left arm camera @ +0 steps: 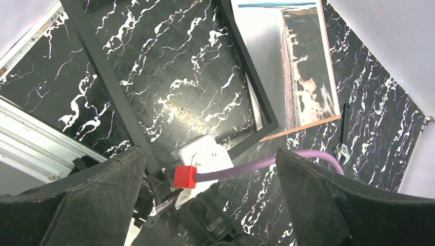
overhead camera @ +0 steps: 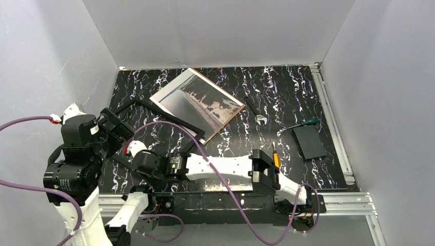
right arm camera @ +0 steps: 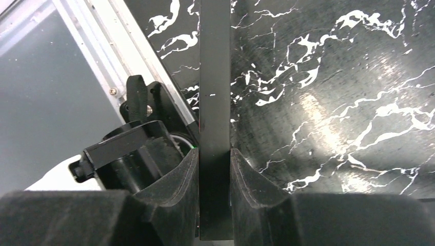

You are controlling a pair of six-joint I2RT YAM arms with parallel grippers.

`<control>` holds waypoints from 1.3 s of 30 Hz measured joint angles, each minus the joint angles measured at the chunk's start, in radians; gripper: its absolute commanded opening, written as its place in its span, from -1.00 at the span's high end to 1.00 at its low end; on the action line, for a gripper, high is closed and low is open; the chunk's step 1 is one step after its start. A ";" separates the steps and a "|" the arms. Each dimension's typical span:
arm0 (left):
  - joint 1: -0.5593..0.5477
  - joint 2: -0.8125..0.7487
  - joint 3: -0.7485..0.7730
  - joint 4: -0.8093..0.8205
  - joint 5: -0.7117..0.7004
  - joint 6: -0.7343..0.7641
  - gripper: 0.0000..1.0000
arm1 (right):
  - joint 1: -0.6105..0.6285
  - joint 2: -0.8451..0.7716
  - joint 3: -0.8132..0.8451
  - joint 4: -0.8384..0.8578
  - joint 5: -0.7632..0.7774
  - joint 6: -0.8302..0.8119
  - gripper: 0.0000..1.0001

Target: Take the photo out of the frame

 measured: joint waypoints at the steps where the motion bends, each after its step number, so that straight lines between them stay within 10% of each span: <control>1: 0.000 -0.002 0.000 0.000 0.000 0.000 -0.96 | 0.006 0.000 0.000 0.001 0.005 0.016 0.97; 7: 0.000 -0.006 0.002 -0.018 0.000 0.000 -0.96 | 0.037 0.000 0.000 -0.003 0.087 0.083 0.97; 13: 0.000 -0.011 0.043 -0.029 0.001 0.011 -0.96 | 0.015 -0.062 -0.117 0.083 -0.041 0.099 -0.51; 26: -0.001 -0.003 -0.058 0.021 0.077 0.054 -0.96 | -0.275 -0.567 -0.656 0.309 -0.379 -0.040 -0.57; 39: -0.001 0.159 -0.193 0.114 0.336 0.063 -0.96 | -0.560 -0.328 -0.666 0.272 -0.247 -0.299 -0.49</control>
